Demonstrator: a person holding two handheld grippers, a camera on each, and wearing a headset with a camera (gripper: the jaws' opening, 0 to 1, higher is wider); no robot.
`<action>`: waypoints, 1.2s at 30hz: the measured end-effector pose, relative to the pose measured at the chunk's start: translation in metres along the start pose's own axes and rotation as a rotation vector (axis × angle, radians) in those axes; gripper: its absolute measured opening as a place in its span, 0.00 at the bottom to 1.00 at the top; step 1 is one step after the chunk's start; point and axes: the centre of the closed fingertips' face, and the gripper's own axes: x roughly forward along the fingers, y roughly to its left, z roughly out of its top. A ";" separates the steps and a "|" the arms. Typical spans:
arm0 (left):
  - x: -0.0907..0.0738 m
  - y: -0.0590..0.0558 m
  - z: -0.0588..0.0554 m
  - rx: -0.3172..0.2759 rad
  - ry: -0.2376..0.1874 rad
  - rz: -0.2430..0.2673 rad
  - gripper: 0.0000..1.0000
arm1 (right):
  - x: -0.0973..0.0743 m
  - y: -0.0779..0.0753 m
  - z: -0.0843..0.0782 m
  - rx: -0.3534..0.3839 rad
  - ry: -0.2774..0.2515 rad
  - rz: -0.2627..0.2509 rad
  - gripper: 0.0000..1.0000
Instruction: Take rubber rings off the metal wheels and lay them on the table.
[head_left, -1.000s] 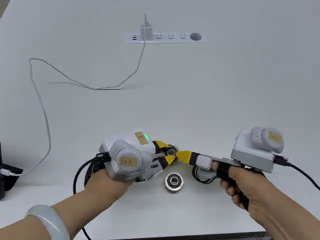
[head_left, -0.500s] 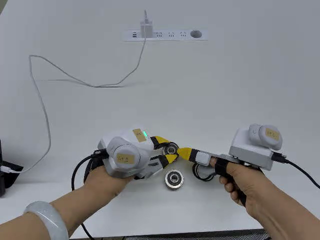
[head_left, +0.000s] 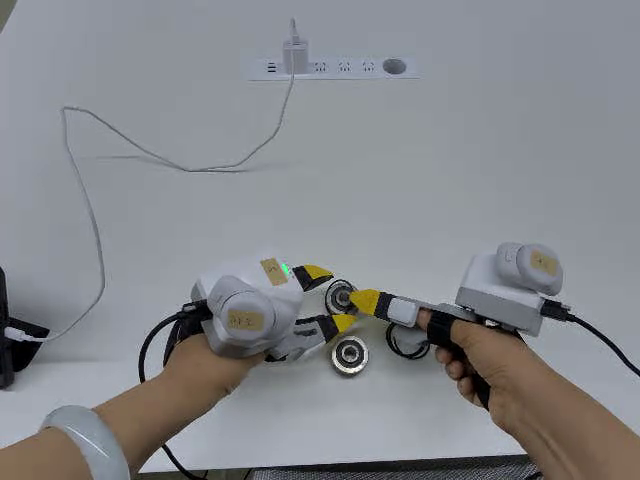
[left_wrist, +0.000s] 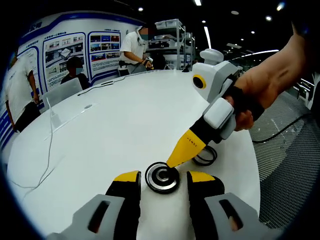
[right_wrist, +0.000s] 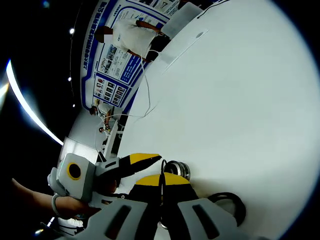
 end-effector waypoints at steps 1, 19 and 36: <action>0.000 0.000 0.000 0.001 0.000 0.002 0.39 | 0.000 0.001 0.000 0.000 0.000 0.002 0.02; -0.009 0.002 -0.002 -0.034 -0.033 0.016 0.55 | -0.014 0.022 -0.004 0.016 -0.018 0.058 0.02; -0.024 -0.008 -0.008 -0.036 -0.039 0.011 0.57 | -0.046 0.011 -0.016 0.063 -0.054 0.029 0.02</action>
